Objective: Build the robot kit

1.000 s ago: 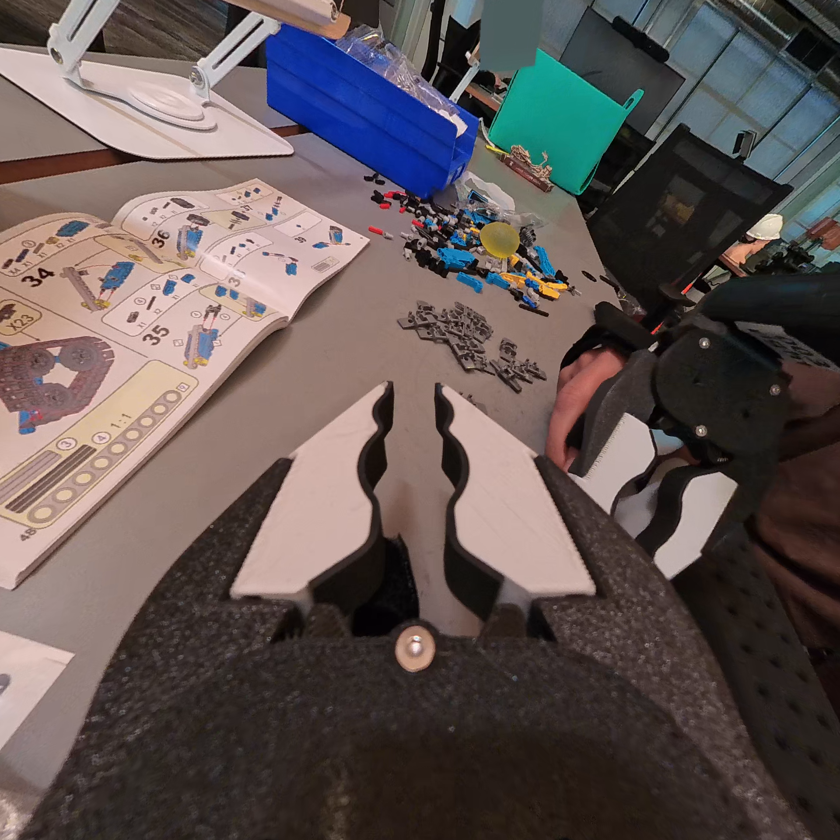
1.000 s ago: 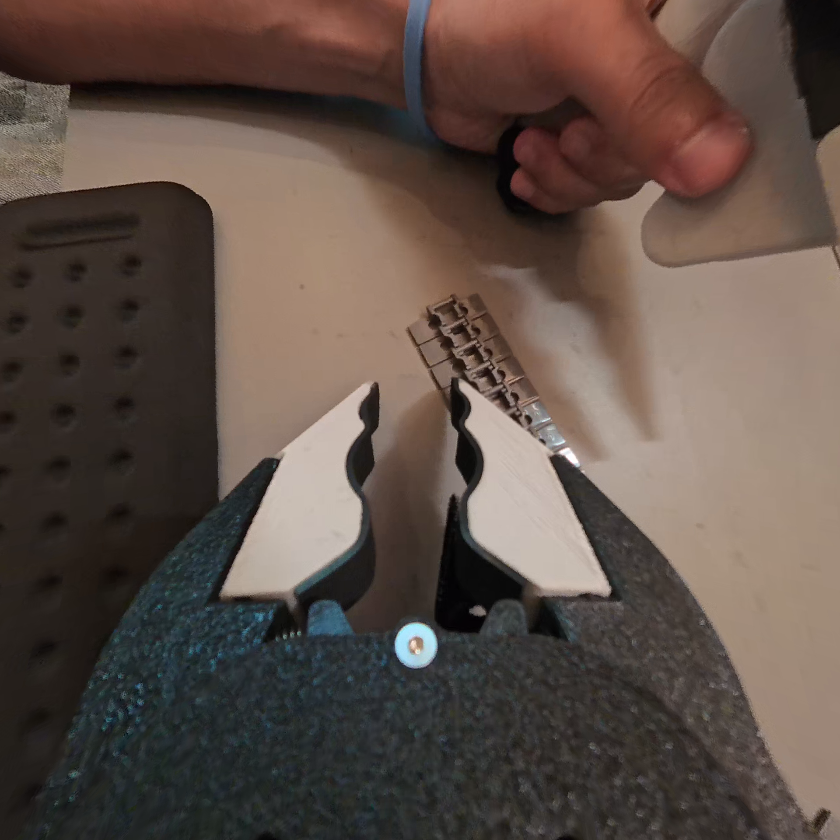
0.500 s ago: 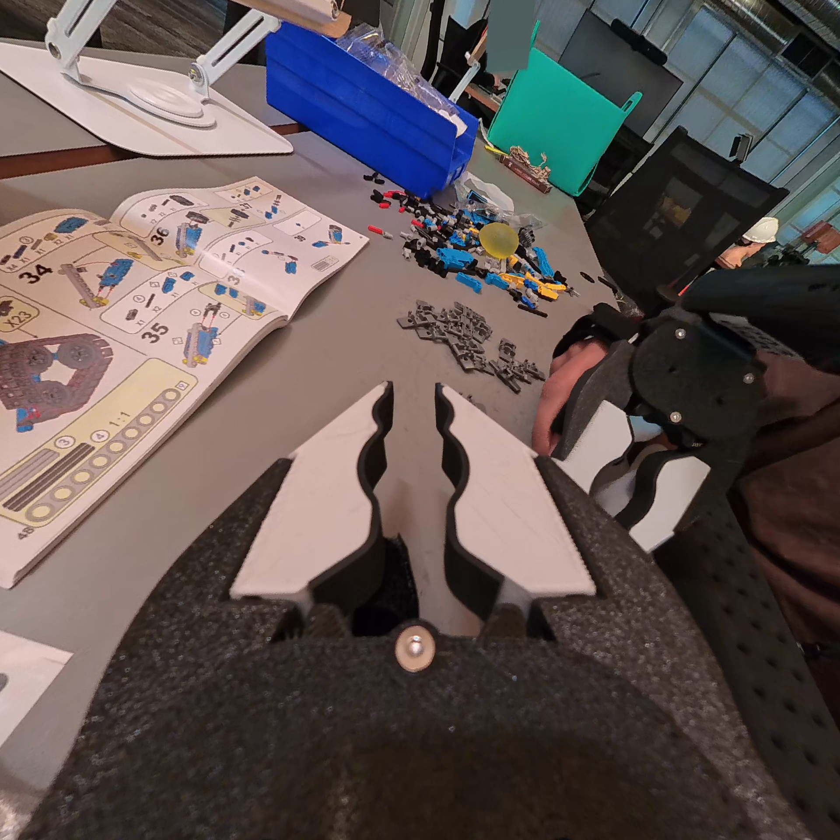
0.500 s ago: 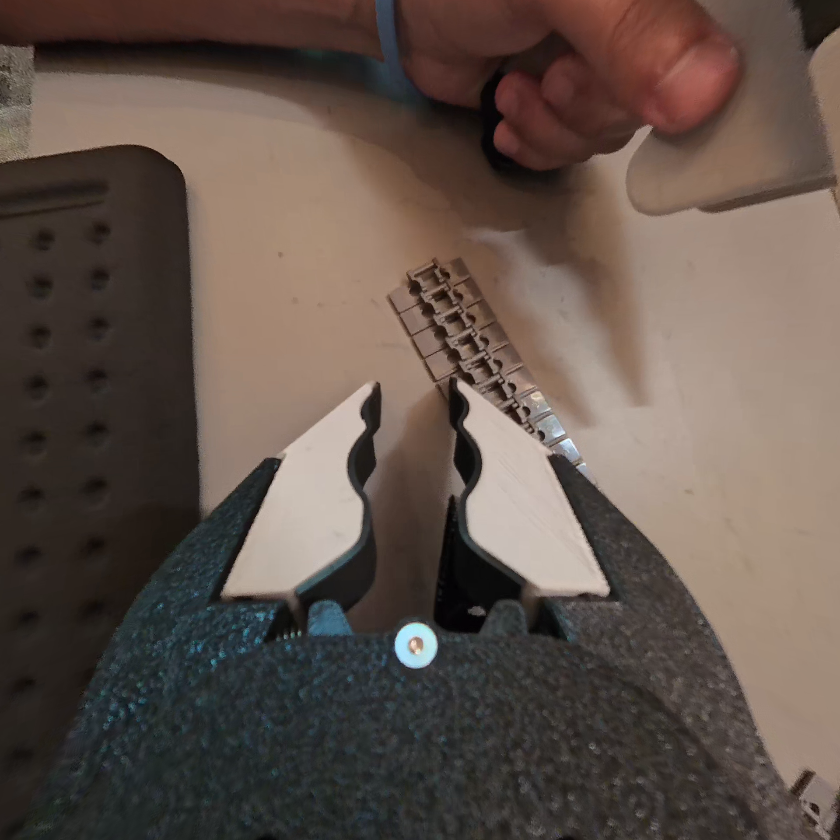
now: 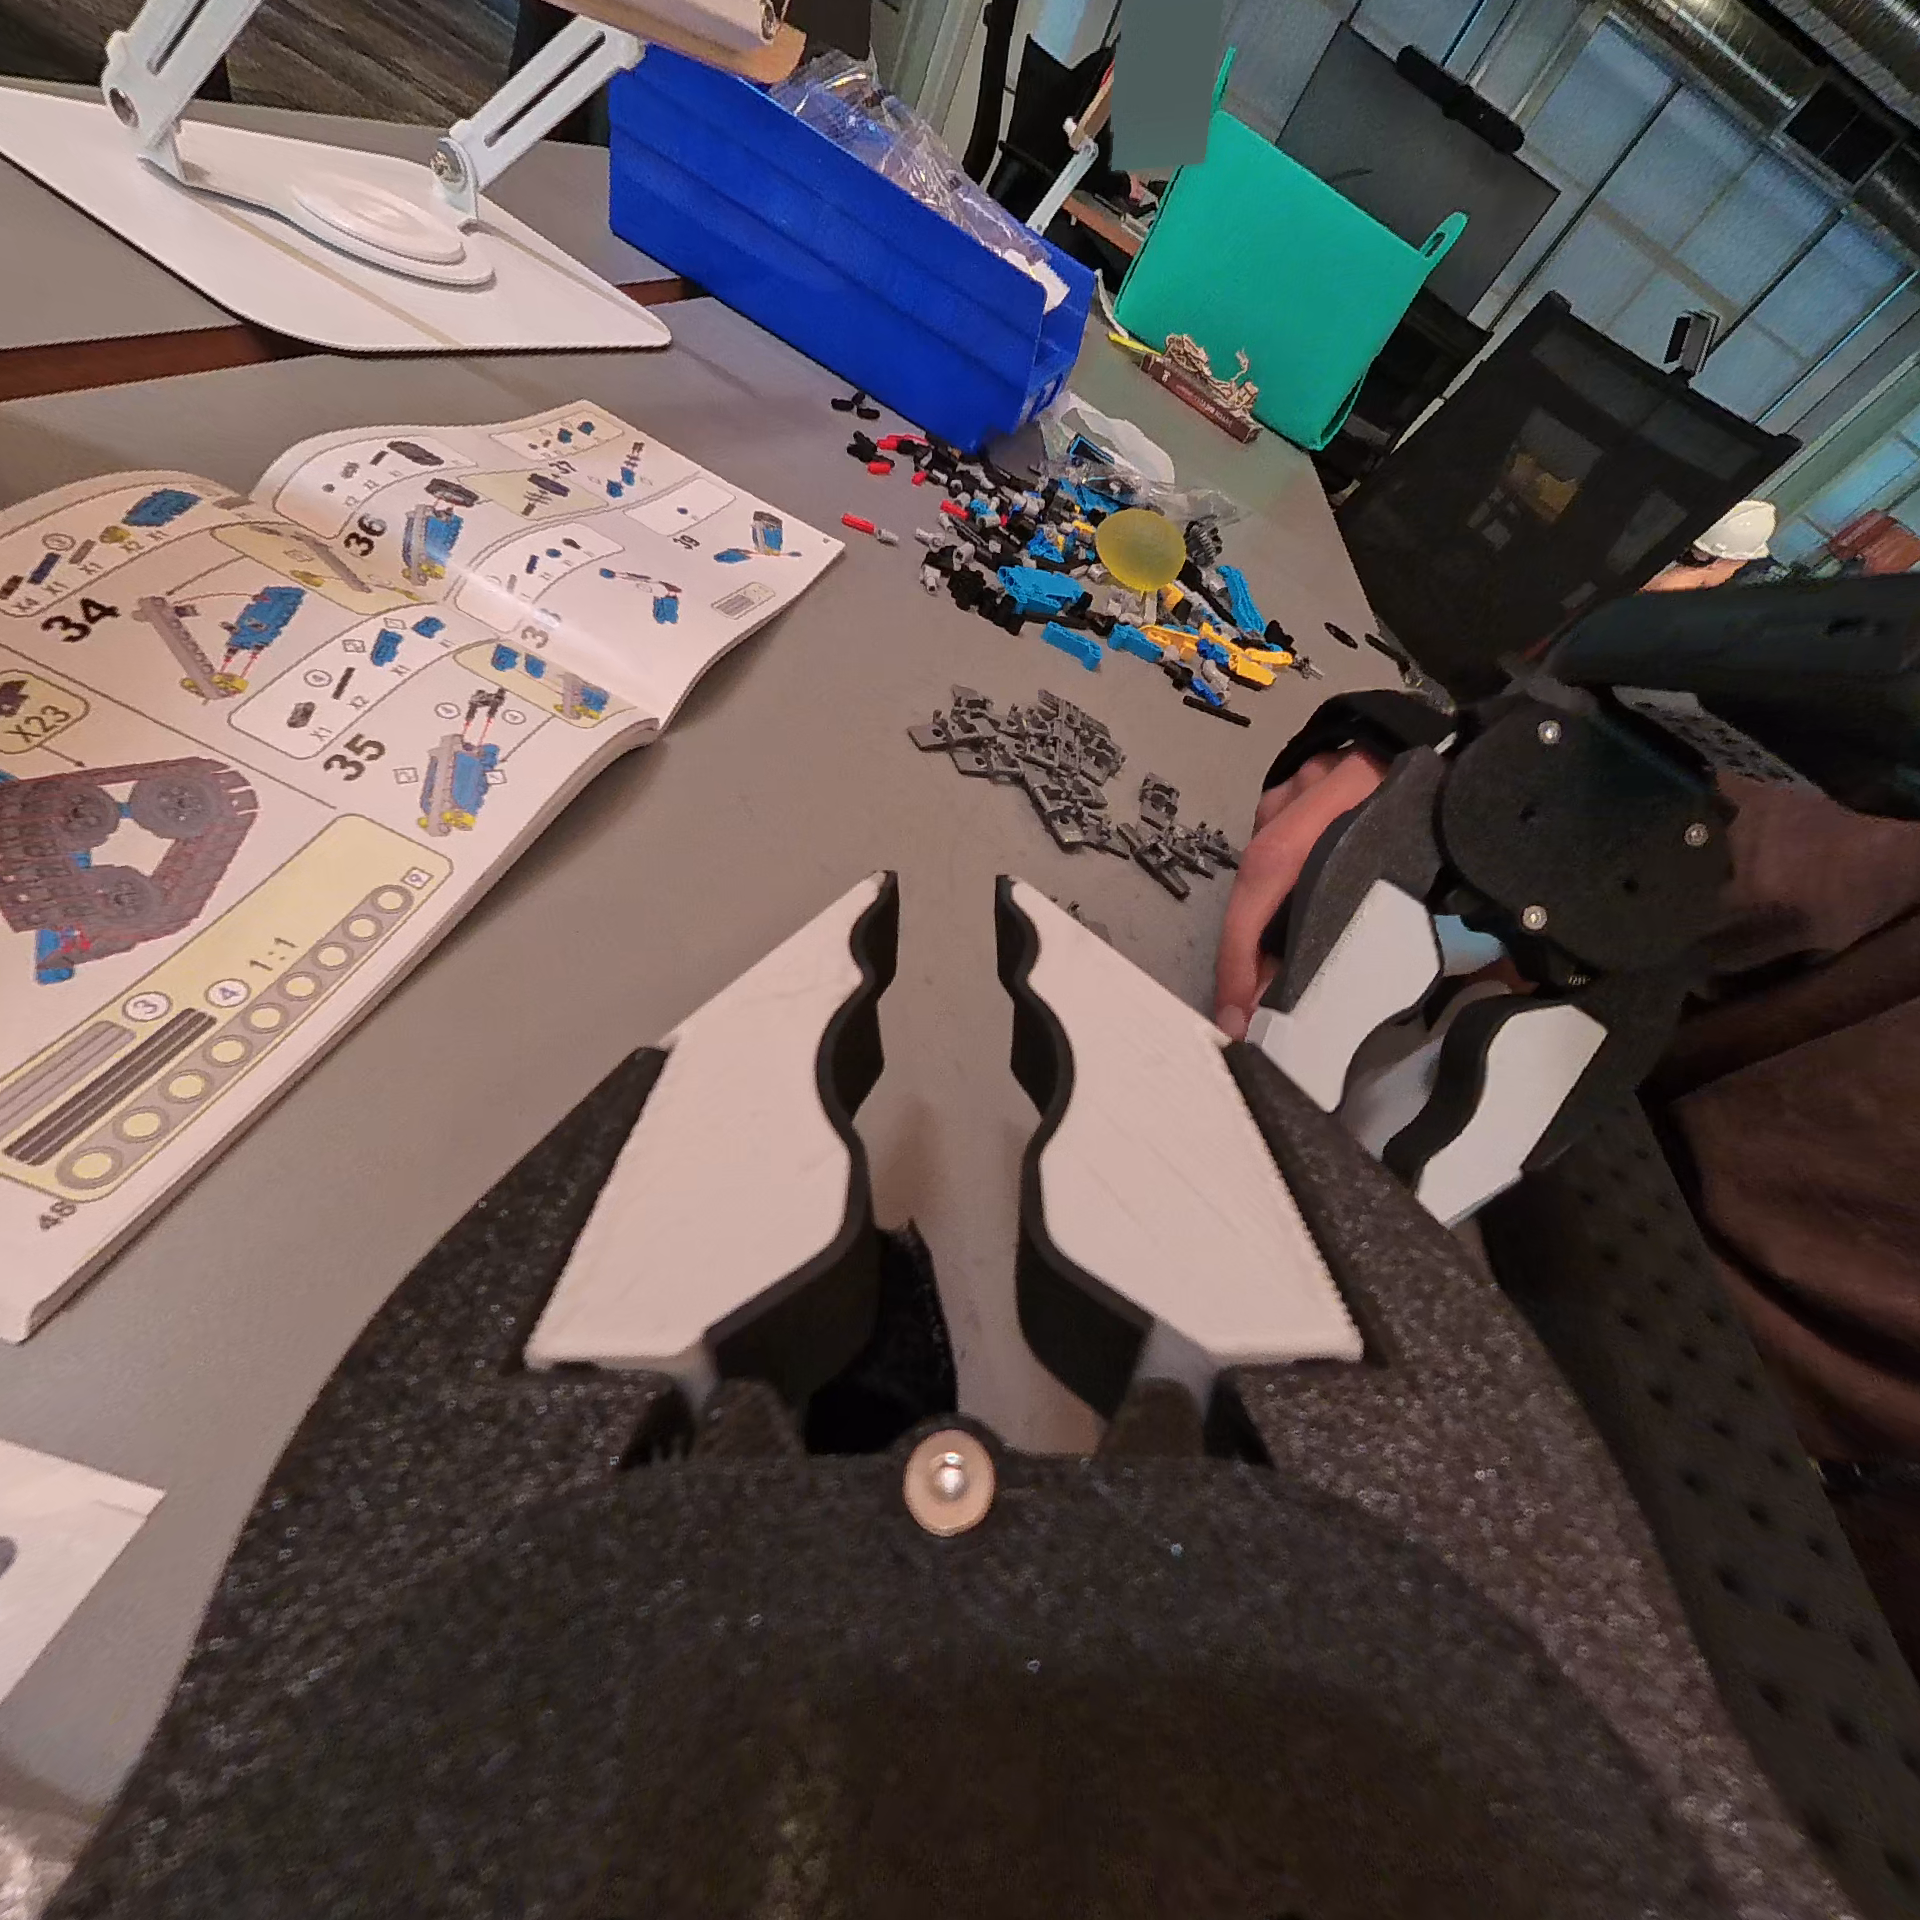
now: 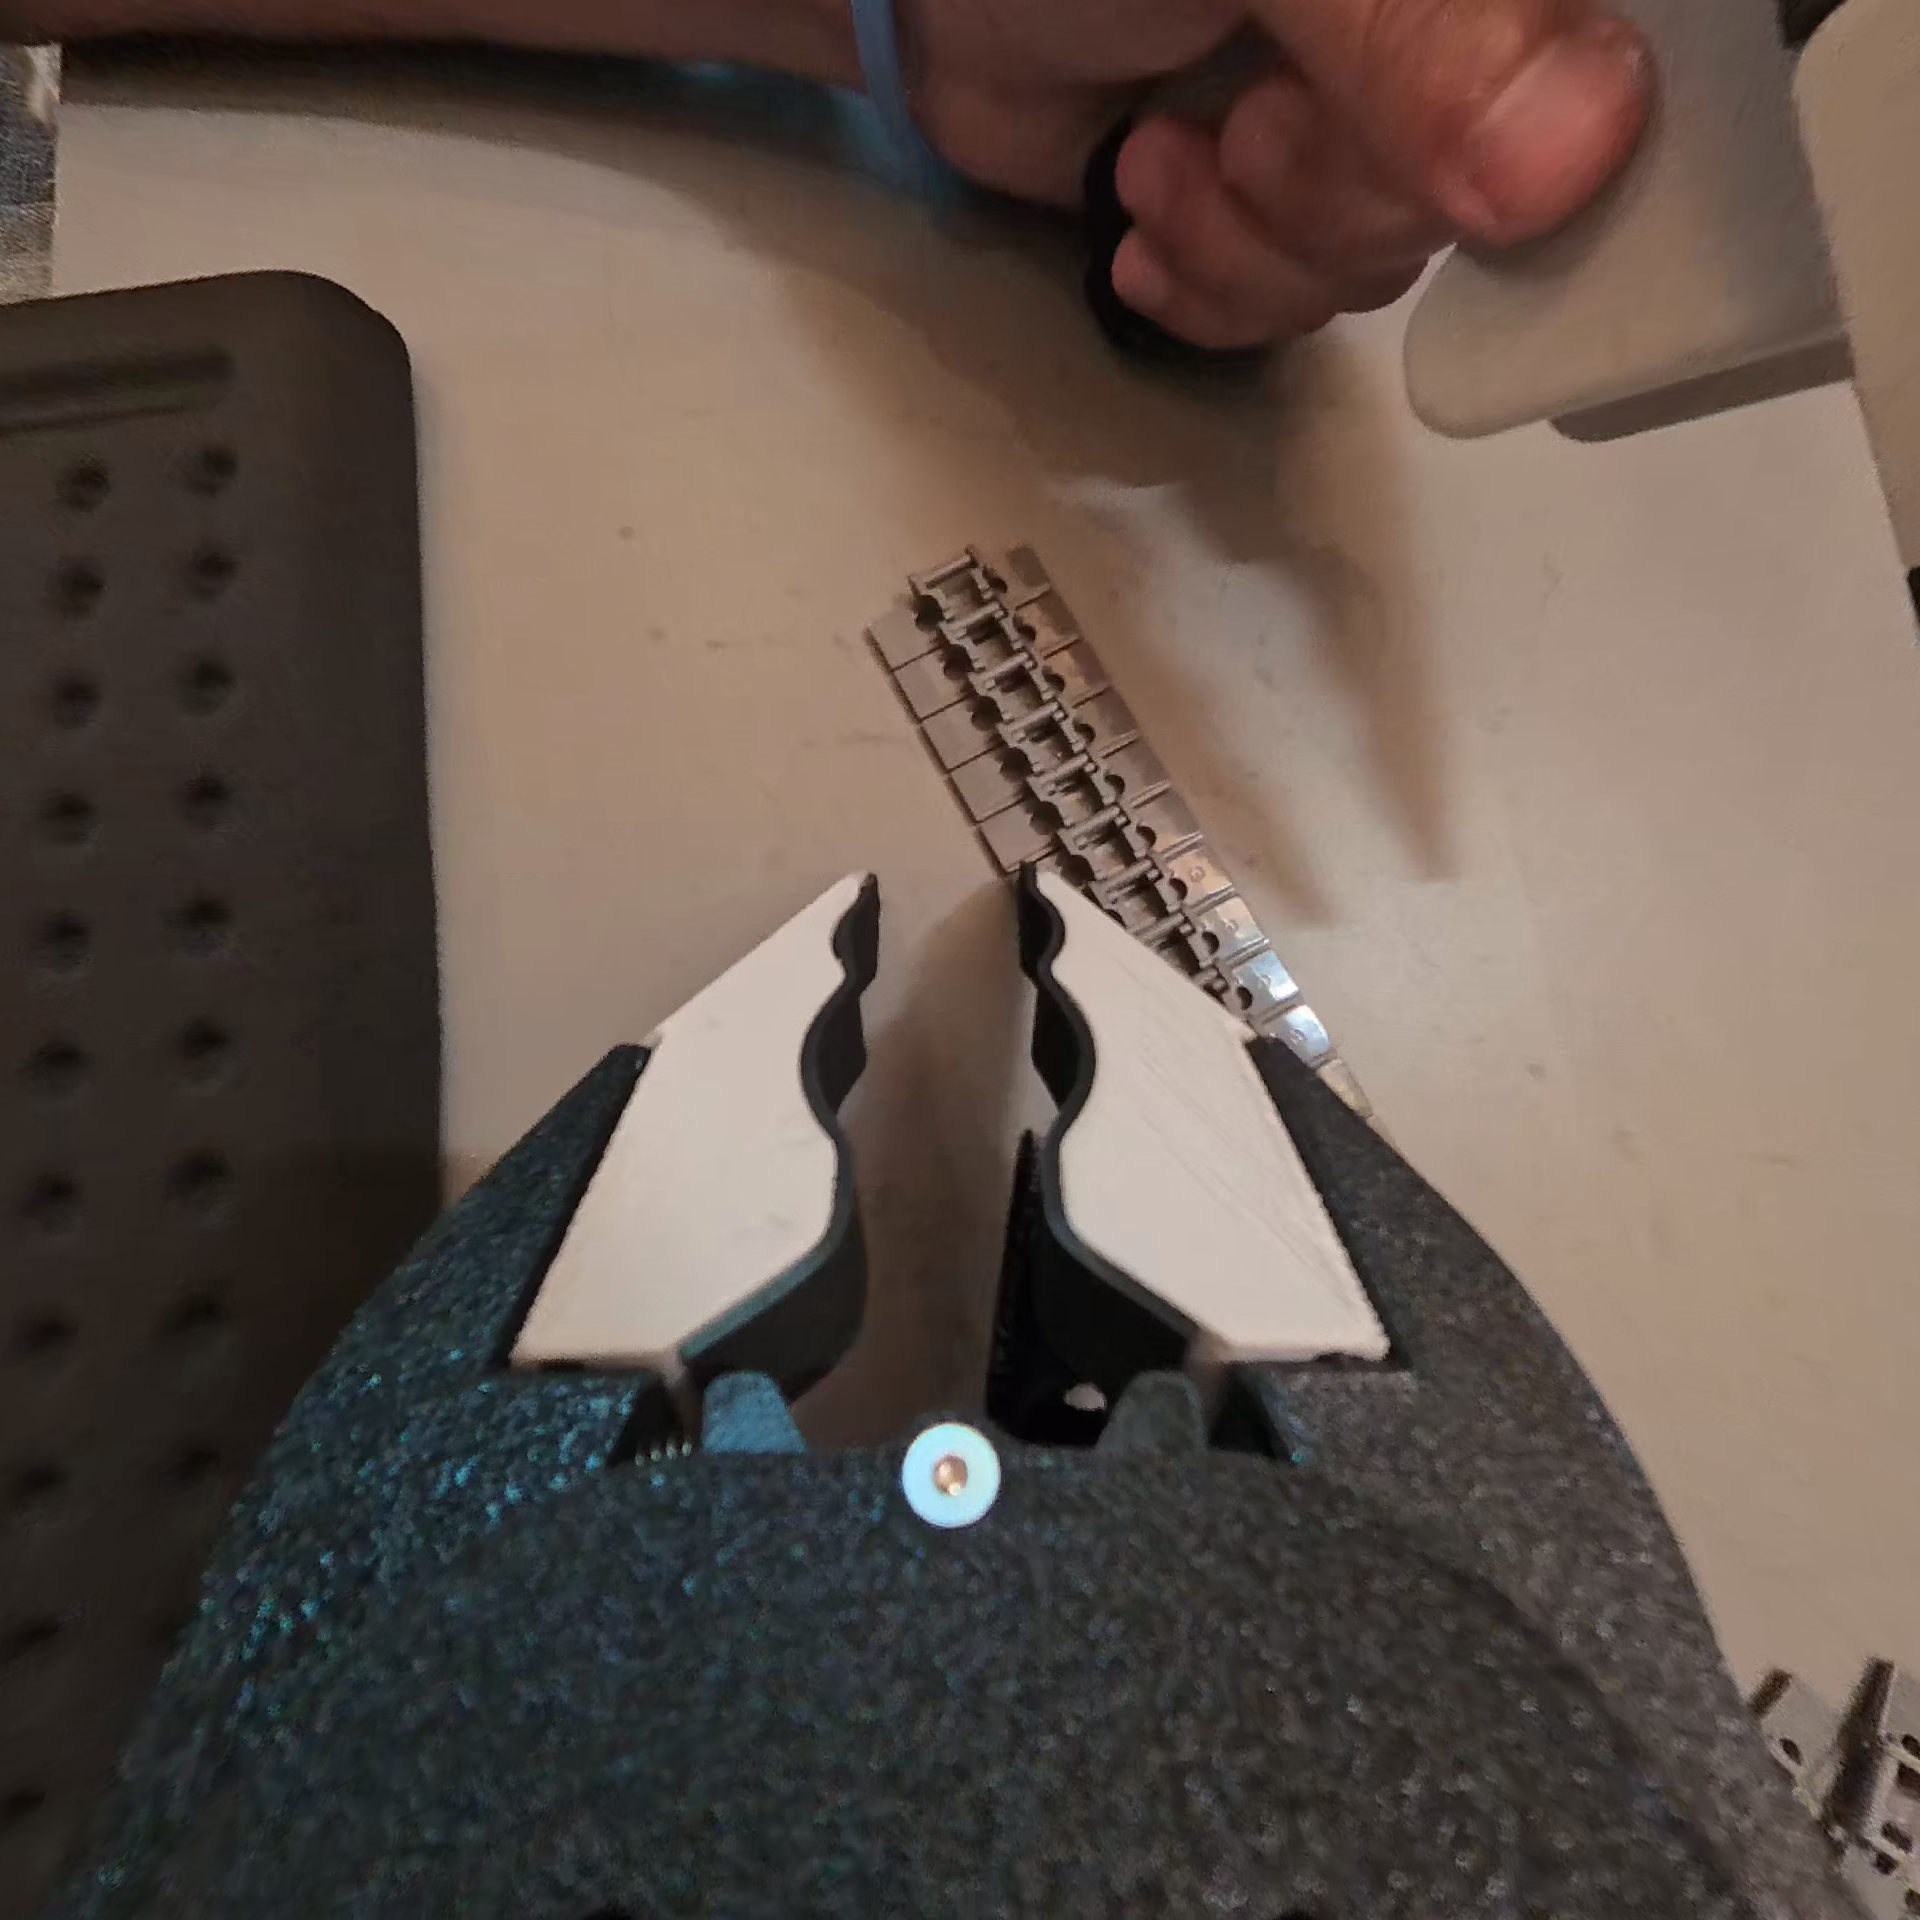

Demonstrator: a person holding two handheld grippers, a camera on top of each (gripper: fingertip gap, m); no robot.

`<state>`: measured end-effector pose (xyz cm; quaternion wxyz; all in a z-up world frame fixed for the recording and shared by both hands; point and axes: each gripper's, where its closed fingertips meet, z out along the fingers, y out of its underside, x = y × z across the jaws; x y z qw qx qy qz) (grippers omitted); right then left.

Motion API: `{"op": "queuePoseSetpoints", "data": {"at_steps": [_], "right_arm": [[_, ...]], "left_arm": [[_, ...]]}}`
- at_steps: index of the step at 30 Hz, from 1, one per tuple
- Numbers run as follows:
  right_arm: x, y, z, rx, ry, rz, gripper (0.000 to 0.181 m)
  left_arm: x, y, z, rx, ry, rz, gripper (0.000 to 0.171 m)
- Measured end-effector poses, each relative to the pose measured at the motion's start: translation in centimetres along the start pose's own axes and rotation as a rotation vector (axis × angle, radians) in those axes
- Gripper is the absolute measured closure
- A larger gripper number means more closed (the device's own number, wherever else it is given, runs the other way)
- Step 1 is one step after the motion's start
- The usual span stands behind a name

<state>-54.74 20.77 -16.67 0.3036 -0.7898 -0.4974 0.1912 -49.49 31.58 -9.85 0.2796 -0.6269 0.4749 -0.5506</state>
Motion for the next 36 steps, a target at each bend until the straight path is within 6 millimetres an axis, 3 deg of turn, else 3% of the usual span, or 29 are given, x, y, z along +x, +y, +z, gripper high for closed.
{"op": "queuePoseSetpoints", "data": {"at_steps": [15, 33, 36], "right_arm": [[1.8, 1.0, -1.3, -0.022, 0.045, 0.027, 0.153], [1.7, 2.2, -1.8, -0.052, 0.022, 0.058, 0.154], [2.5, 2.2, -2.6, -0.044, 0.051, 0.044, 0.154]], "left_arm": [[0.0, 0.1, 0.1, -0.009, 0.000, 0.000, 0.153], [0.1, 0.2, 0.2, -0.015, 0.000, 0.001, 0.153], [0.0, 0.2, 0.2, -0.015, 0.000, 0.002, 0.153]]}}
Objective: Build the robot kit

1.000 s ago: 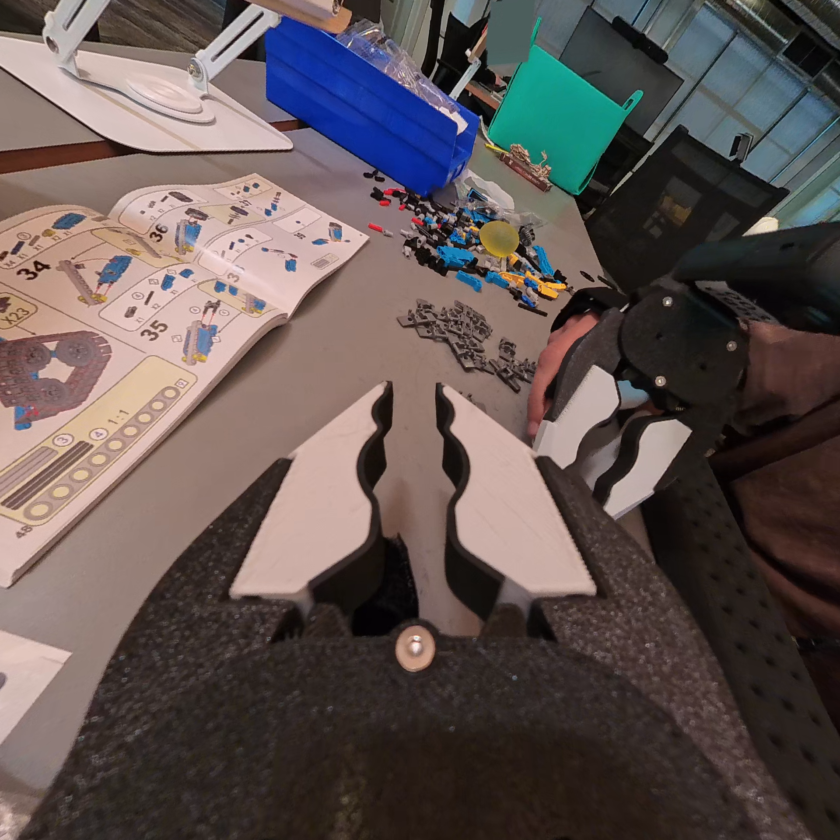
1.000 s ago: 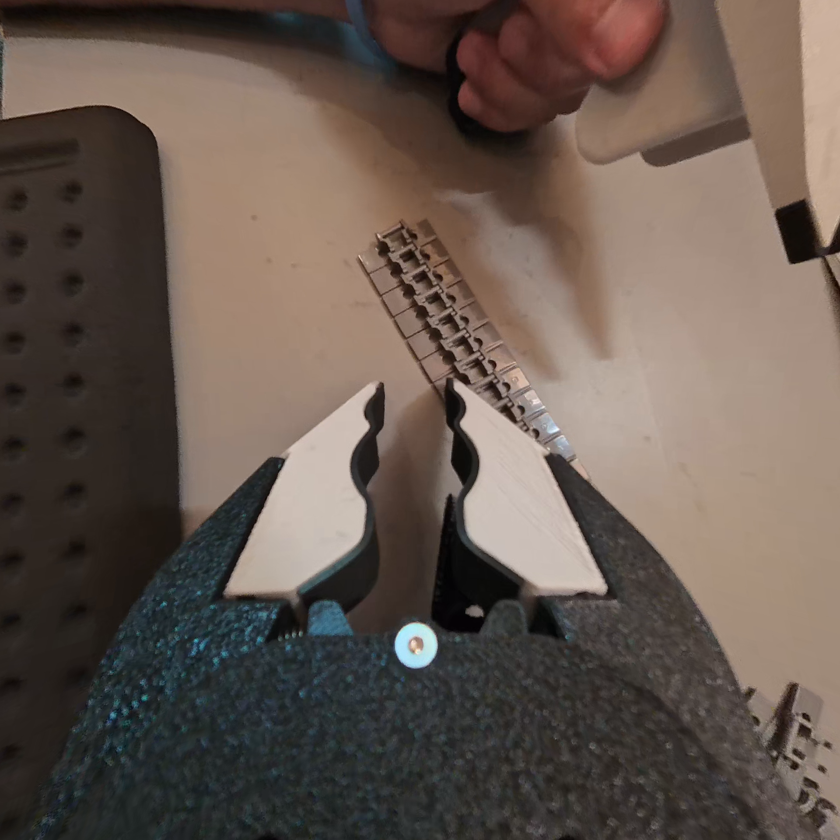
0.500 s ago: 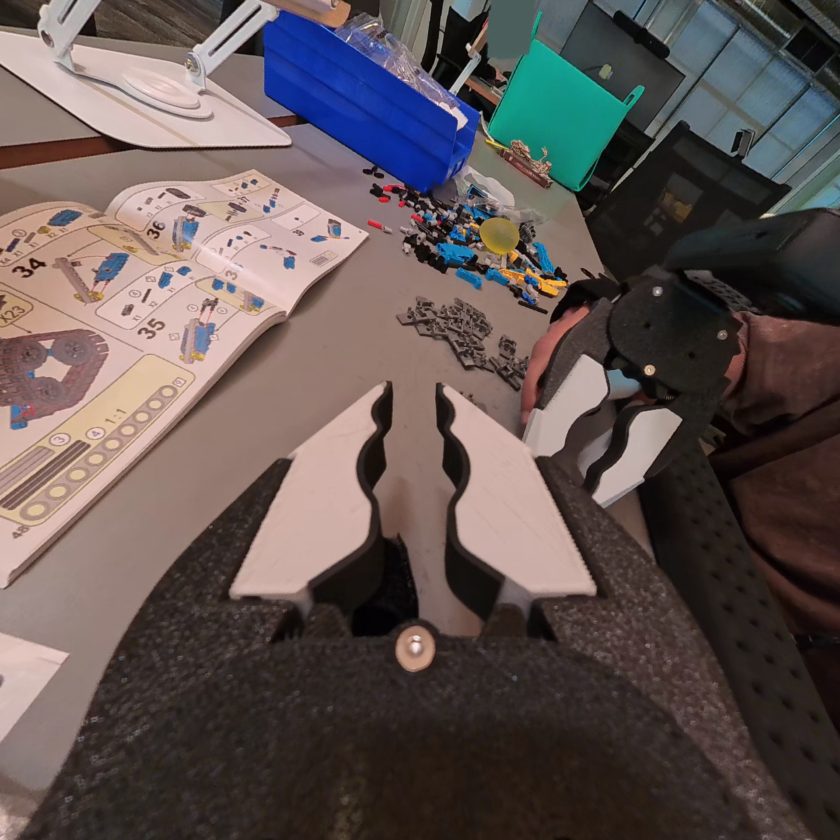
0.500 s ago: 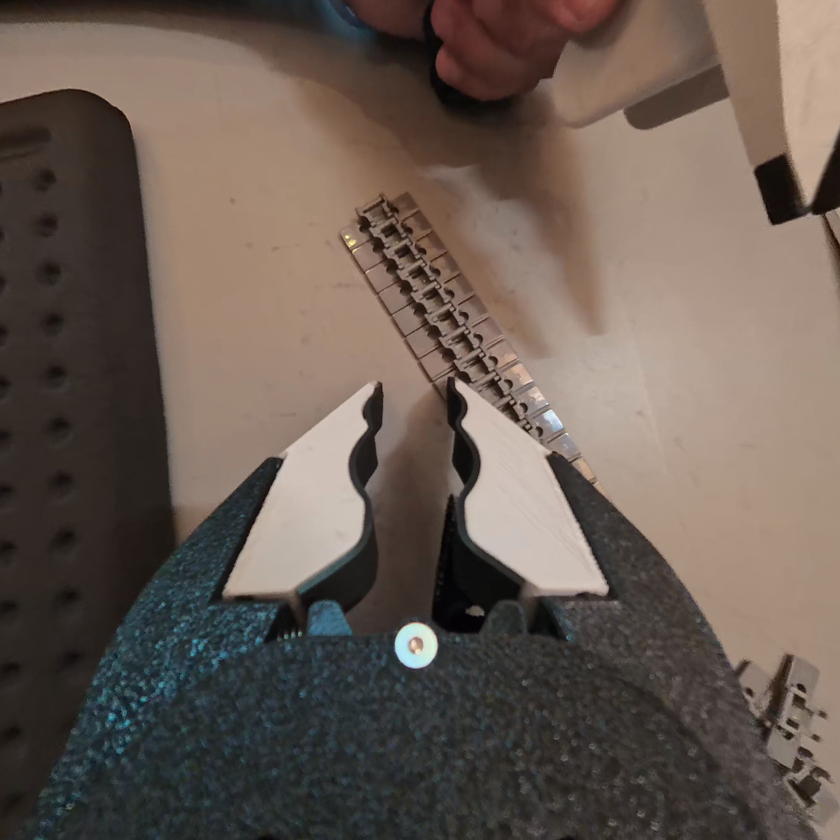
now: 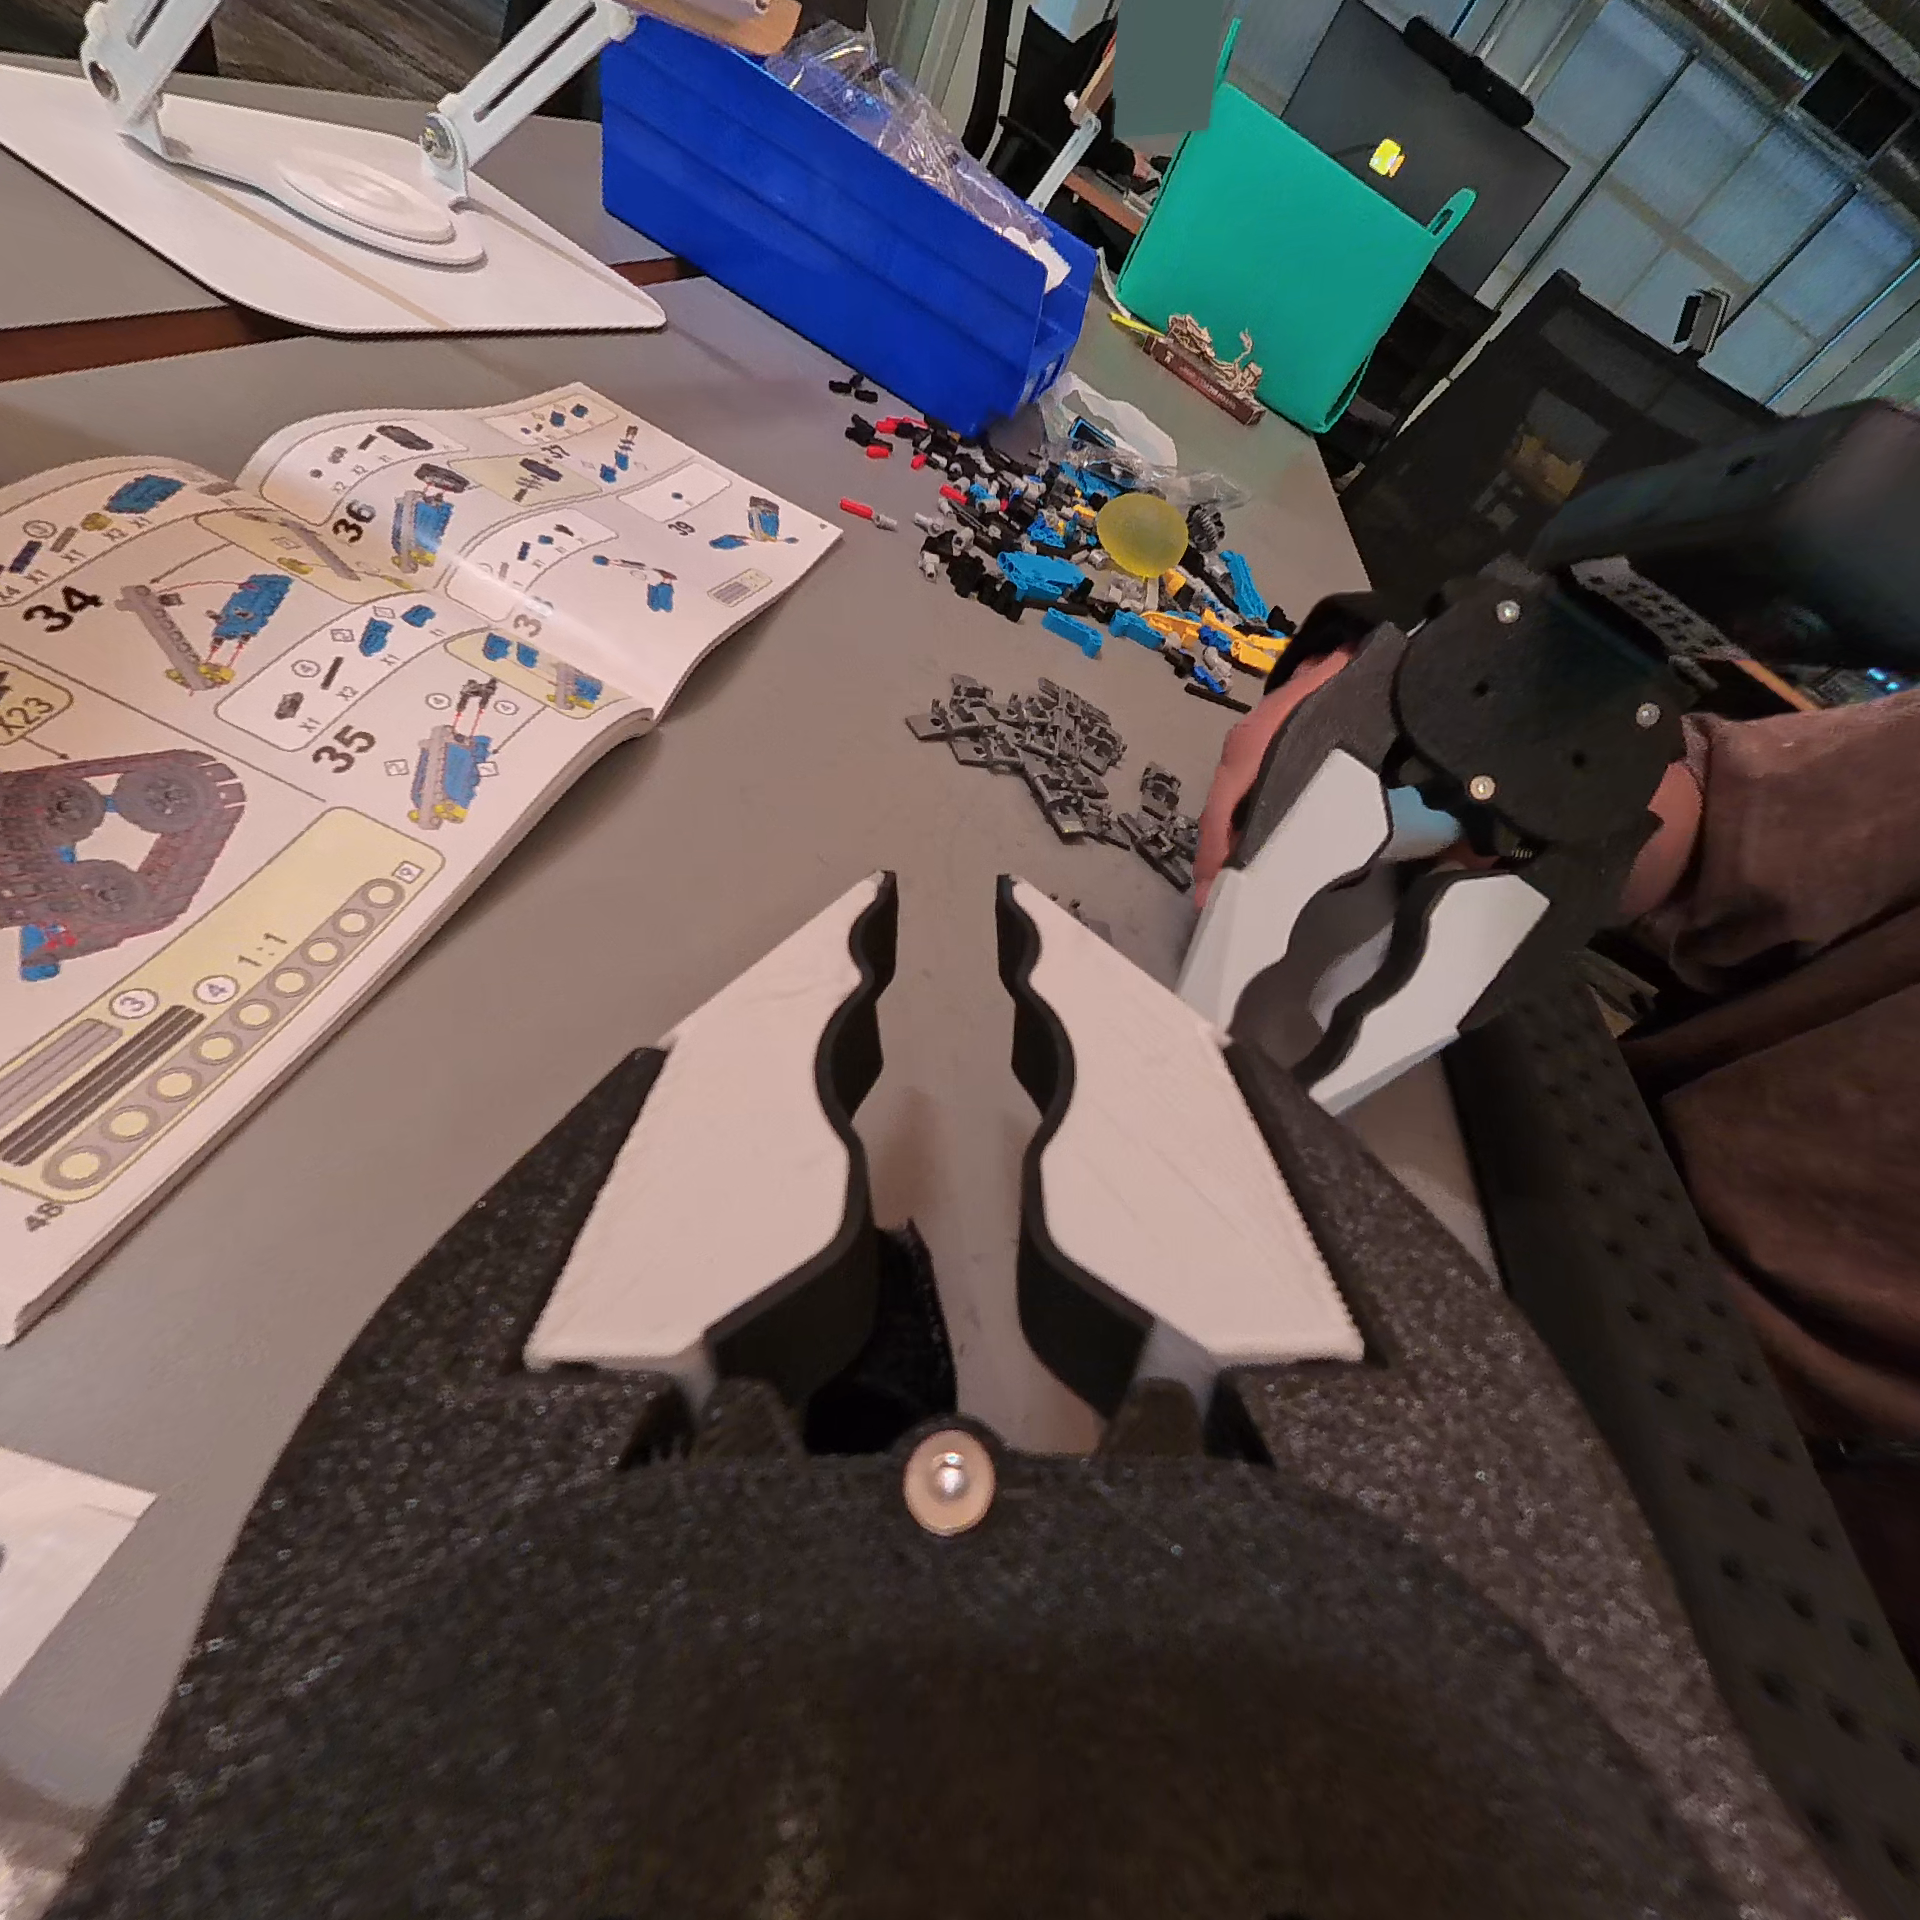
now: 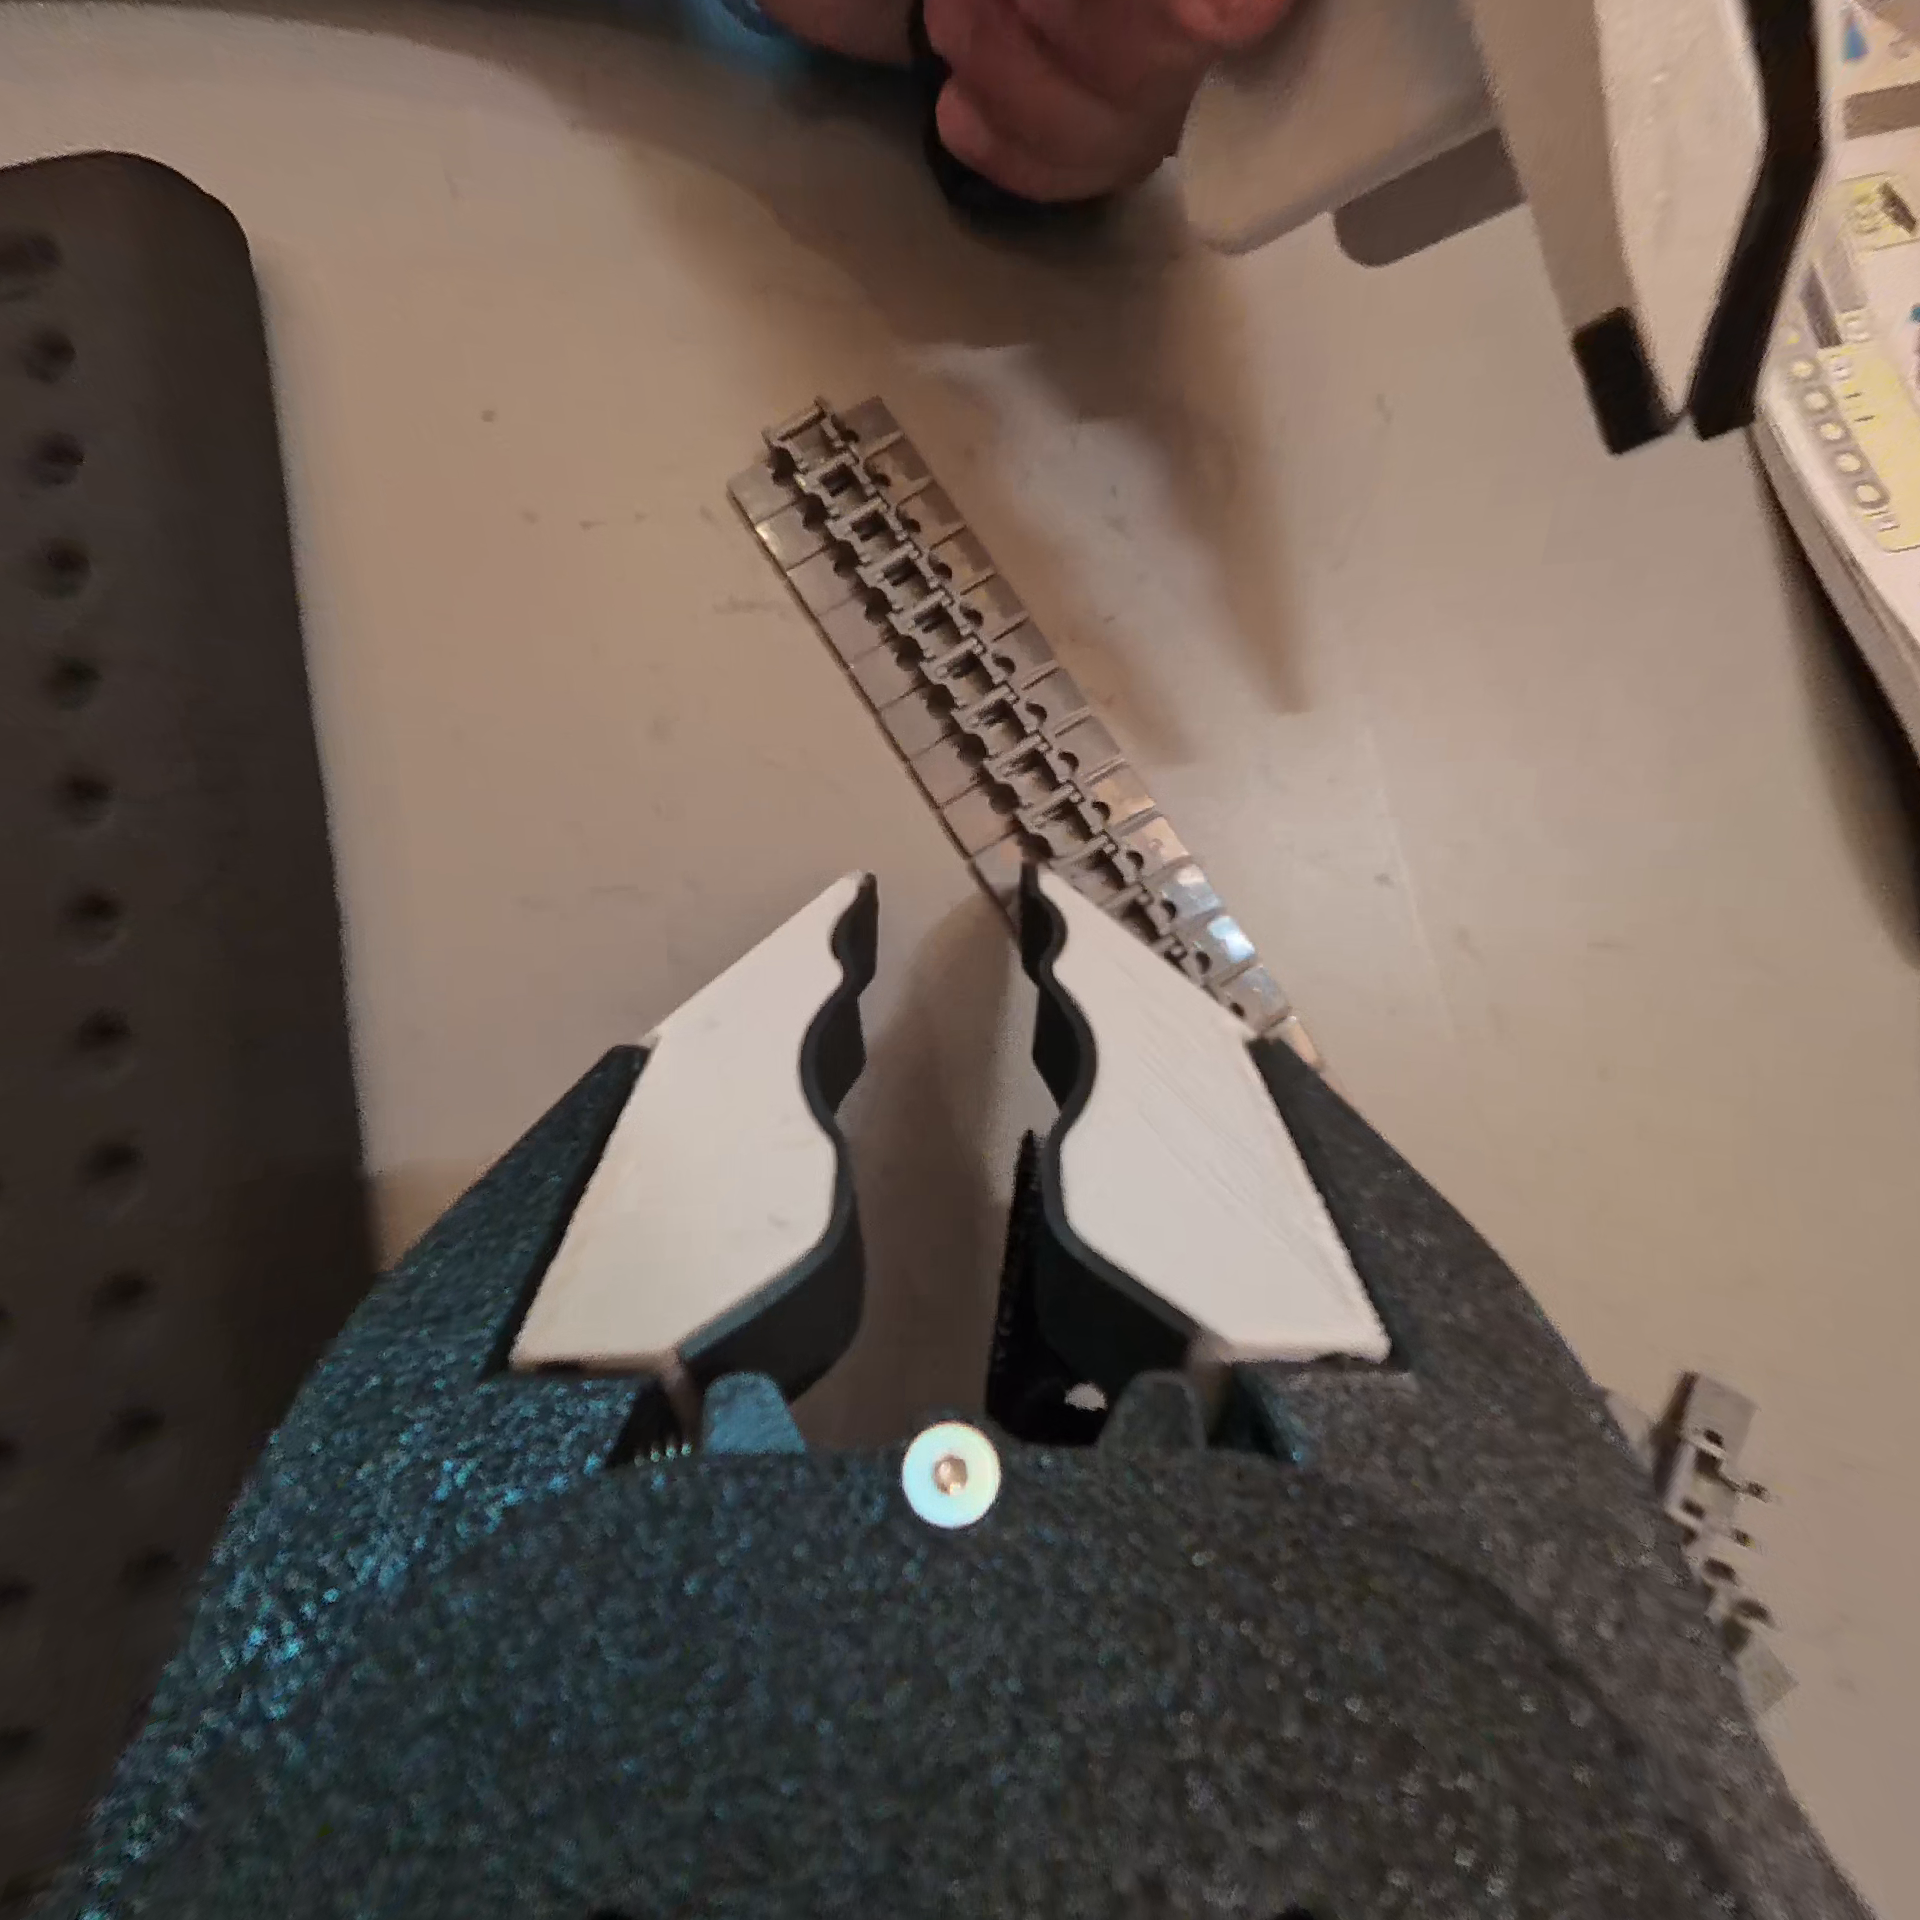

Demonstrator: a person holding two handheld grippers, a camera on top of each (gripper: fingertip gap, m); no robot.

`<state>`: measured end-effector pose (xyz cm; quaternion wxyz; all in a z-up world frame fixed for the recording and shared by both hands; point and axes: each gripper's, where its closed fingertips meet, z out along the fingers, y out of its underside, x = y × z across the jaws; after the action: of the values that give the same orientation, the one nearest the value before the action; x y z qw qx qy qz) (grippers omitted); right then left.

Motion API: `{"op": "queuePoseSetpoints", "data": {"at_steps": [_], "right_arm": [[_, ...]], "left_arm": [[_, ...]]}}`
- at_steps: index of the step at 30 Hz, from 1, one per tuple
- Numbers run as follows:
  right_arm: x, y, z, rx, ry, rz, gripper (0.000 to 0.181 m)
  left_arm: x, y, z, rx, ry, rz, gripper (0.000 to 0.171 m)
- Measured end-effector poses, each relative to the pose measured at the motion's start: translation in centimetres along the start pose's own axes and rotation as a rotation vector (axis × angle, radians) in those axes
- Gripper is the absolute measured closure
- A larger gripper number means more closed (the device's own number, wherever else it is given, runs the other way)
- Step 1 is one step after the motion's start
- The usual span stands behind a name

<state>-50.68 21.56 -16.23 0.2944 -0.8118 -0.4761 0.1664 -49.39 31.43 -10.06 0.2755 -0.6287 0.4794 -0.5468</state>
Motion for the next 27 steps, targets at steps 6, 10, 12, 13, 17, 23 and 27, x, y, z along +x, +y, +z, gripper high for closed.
{"op": "queuePoseSetpoints", "data": {"at_steps": [6, 10, 12, 13, 17, 23, 27], "right_arm": [[0.4, 0.9, 0.1, -0.040, -0.001, 0.006, 0.154], [0.5, 0.9, -0.2, -0.035, -0.002, -0.001, 0.154], [0.8, 1.0, -0.5, -0.036, -0.008, 0.012, 0.154], [0.8, 1.1, -0.6, -0.038, -0.017, 0.019, 0.154], [1.0, 1.5, -0.5, -0.053, -0.009, 0.024, 0.154], [1.5, 1.9, -1.1, -0.067, -0.006, 0.023, 0.154], [1.5, 2.3, -1.1, -0.079, -0.023, 0.037, 0.155]], "left_arm": [[0.0, 0.0, 0.0, -0.003, 0.000, 0.001, 0.153], [0.0, 0.1, 0.1, -0.006, 0.000, 0.002, 0.153], [0.1, 0.1, 0.1, -0.009, 0.001, 0.003, 0.153], [0.1, 0.1, 0.1, -0.010, 0.000, 0.004, 0.153], [0.1, 0.2, 0.1, -0.012, 0.000, 0.005, 0.153], [0.1, 0.2, 0.1, -0.013, 0.002, 0.002, 0.153], [0.1, 0.2, 0.1, -0.013, 0.004, -0.001, 0.153]]}}
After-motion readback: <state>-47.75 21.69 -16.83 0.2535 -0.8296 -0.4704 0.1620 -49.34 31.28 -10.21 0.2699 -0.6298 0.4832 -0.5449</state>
